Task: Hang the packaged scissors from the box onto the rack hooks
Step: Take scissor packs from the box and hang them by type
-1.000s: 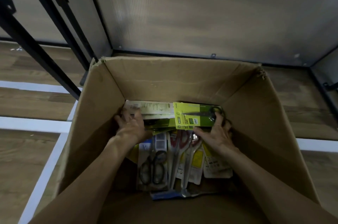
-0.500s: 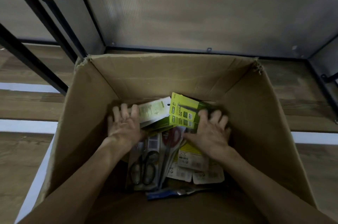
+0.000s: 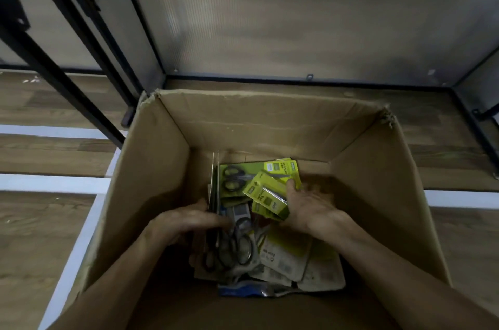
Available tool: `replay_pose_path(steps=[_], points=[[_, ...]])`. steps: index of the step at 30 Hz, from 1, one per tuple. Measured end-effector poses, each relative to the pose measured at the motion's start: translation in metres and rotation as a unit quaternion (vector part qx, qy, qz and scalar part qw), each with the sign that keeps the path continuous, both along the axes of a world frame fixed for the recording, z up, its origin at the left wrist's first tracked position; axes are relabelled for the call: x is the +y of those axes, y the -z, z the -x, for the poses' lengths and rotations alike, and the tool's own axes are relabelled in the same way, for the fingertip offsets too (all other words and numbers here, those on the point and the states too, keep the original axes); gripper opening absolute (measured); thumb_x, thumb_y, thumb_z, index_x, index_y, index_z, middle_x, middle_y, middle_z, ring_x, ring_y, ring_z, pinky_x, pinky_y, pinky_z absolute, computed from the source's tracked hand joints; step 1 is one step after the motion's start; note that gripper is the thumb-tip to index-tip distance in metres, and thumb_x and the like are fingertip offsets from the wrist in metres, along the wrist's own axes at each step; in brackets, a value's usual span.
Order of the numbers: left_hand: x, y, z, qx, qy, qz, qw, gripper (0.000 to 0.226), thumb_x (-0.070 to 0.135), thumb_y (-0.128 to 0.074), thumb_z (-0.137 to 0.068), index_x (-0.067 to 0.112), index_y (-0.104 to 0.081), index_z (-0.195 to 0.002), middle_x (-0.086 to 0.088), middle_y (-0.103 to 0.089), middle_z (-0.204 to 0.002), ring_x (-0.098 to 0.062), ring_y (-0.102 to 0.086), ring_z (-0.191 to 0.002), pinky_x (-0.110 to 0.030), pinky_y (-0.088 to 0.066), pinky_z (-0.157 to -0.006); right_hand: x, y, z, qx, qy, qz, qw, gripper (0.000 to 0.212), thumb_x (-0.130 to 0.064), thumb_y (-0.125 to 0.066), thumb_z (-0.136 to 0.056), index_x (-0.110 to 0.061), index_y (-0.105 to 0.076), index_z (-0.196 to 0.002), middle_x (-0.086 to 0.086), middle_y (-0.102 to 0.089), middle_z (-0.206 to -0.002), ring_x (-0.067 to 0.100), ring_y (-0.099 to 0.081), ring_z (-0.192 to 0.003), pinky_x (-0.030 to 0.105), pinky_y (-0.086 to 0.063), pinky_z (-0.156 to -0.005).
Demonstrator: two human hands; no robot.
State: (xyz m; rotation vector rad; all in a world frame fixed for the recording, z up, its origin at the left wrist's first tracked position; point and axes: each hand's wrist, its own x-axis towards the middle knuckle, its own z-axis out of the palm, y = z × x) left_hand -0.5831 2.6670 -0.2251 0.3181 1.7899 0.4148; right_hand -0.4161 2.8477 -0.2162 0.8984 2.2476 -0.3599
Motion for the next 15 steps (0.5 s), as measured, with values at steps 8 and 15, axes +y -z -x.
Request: replay_pose_path(steps=[8, 15], points=[[-0.021, -0.026, -0.028, -0.038, -0.085, -0.072, 0.993, 0.117, 0.084, -0.079, -0.052, 0.029, -0.046, -0.150, 0.012, -0.038, -0.149, -0.018, -0.035, -0.143, -0.036, -0.040, -0.109, -0.024, 0.007, -0.045, 0.050, 0.168, 0.166, 0.970, 0.117, -0.094, -0.048, -0.066, -0.030, -0.013, -0.156, 0.011, -0.011, -0.160, 0.037, -0.005, -0.149, 0.053, -0.019, -0.119], [-0.018, -0.027, -0.054, -0.050, -0.112, -0.180, 0.976, 0.073, 0.056, -0.095, -0.049, 0.028, -0.068, -0.111, 0.009, -0.078, -0.102, -0.009, -0.075, -0.093, -0.033, -0.056, -0.098, -0.044, -0.008, -0.038, 0.117, 0.297, 0.231, 0.919, 0.103, -0.067, -0.060, -0.086, -0.010, -0.012, -0.158, 0.015, -0.017, -0.161, 0.036, -0.016, -0.150, 0.046, -0.022, -0.121]])
